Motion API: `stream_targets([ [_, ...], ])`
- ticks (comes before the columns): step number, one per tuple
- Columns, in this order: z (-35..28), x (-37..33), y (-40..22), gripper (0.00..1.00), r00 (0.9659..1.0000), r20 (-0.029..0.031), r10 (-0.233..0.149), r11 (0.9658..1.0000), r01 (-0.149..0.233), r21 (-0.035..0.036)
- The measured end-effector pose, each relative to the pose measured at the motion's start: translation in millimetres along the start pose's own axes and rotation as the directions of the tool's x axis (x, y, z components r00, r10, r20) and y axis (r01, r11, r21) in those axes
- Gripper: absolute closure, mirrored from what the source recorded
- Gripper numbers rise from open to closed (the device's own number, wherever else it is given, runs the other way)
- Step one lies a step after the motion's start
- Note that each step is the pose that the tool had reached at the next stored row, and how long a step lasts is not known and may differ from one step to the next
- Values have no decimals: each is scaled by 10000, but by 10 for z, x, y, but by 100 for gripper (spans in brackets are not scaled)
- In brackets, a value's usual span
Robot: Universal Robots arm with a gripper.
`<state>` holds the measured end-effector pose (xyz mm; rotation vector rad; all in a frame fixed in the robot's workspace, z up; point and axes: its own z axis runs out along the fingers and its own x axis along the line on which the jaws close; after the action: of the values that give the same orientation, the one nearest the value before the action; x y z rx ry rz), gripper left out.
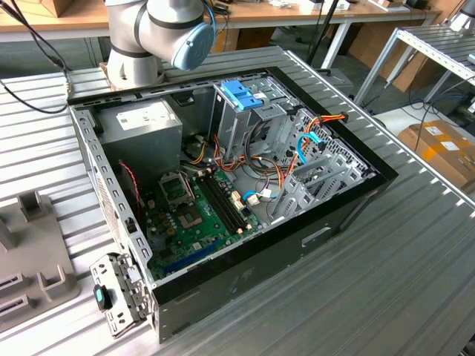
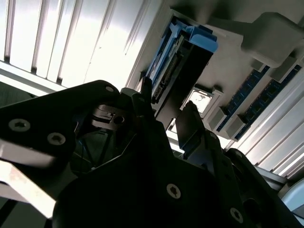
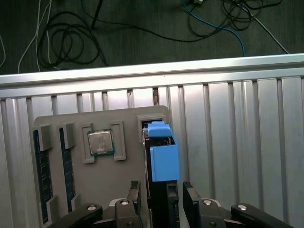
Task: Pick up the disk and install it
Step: 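Pick up the disk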
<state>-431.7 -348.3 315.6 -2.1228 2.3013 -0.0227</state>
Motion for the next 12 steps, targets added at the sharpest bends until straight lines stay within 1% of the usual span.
stream_targets([
  [4,83,0,2,52,10000,1,0,10000,0,1],
  [12,96,0,2,52,10000,0,0,10000,0,0],
])
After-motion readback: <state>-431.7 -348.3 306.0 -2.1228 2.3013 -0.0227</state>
